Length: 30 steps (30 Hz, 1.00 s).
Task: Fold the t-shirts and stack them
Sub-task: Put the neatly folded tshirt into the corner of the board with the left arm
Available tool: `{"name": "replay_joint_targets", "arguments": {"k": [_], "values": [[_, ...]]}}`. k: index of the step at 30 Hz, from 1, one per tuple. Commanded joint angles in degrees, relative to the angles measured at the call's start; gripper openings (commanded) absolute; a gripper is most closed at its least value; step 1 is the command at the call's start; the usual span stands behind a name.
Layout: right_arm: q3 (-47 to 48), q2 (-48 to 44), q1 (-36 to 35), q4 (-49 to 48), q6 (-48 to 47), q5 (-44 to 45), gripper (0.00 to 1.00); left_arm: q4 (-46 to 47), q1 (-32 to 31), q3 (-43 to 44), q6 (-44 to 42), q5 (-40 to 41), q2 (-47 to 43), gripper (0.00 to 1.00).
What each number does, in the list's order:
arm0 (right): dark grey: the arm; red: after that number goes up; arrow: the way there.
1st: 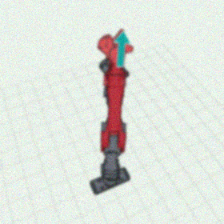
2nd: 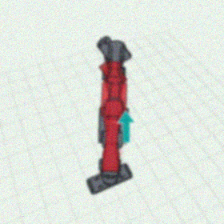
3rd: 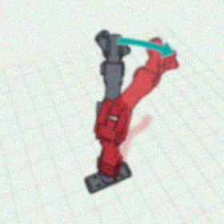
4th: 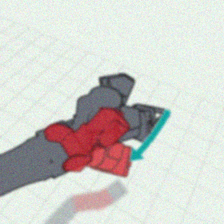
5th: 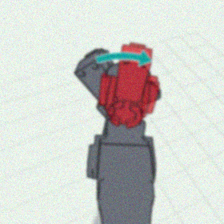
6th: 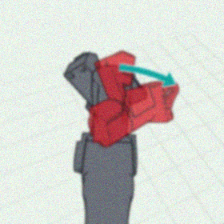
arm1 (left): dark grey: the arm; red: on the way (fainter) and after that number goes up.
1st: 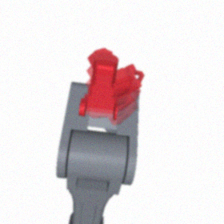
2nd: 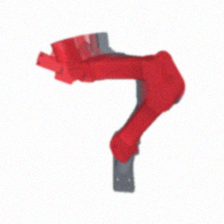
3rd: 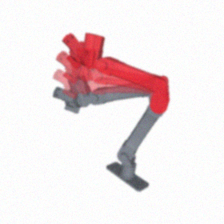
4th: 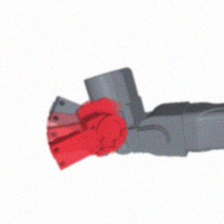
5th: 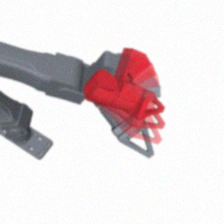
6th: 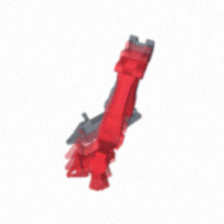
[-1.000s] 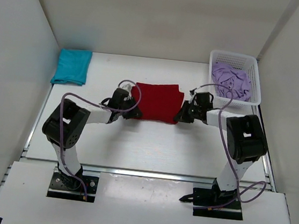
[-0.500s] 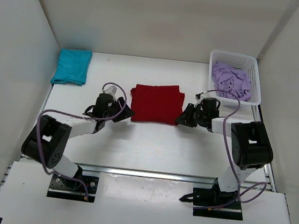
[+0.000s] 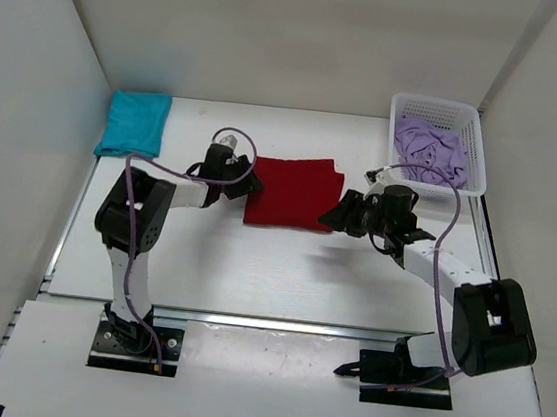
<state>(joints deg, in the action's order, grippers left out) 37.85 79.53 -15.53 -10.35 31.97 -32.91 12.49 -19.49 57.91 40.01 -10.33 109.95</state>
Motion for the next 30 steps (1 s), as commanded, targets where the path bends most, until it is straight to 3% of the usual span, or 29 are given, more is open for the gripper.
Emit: {"name": "replay_joint_targets", "arguments": {"k": [1,2,4,6,11,17,20,23,24,25,26,27,30], "values": [[-1.3,-4.4,-0.4,-2.0,0.2,0.3,0.51,-5.1,-2.0,5.9,-1.2,-2.1,6.0,0.5],[-2.1,-4.5,-0.2,-1.9,0.4,-0.8,0.51,-4.8,-2.7,6.9,-1.1,-2.6,7.9,0.34],[-3.2,-7.2,0.1,-1.7,0.5,-1.2,0.51,-5.1,-3.5,11.9,-0.7,-3.3,10.2,0.11],[-5.1,-9.2,1.1,-1.9,1.1,-1.5,0.51,-6.4,-4.5,15.4,-0.7,-2.9,10.8,0.0],[-11.2,-14.3,1.6,-2.0,1.8,-1.7,0.51,-11.2,-4.8,32.0,-1.9,-3.6,11.2,0.0],[-14.0,-16.5,3.7,0.2,0.7,-2.3,0.51,-24.7,5.1,55.9,-3.0,-6.1,13.2,0.0],[-14.0,-16.3,3.3,0.6,0.9,-2.8,0.51,-22.6,15.9,55.7,-0.8,-7.9,9.4,0.0],[-13.9,-15.4,2.9,-0.3,0.5,-3.9,0.5,-18.0,24.8,47.0,0.6,-6.0,3.7,0.0],[-13.2,-14.8,2.1,-0.6,0.5,-4.2,0.5,-15.2,26.6,41.3,1.1,-5.5,1.1,0.08],[-13.1,-14.1,2.1,-0.7,0.5,-4.3,0.5,-13.1,29.3,34.5,2.4,-4.7,-0.3,0.3],[-12.9,-13.6,1.4,-1.0,0.5,-4.2,0.5,-8.7,32.5,31.1,3.7,-4.3,-2.9,0.44],[-13.2,-13.3,1.0,-0.7,0.4,-4.7,0.5,-7.1,33.7,24.1,6.5,-3.8,-3.7,0.98],[-12.8,-13.0,-0.6,-1.3,0.4,-4.5,0.5,-2.6,38.3,13.9,9.6,-7.5,-6.0,0.99]]}}
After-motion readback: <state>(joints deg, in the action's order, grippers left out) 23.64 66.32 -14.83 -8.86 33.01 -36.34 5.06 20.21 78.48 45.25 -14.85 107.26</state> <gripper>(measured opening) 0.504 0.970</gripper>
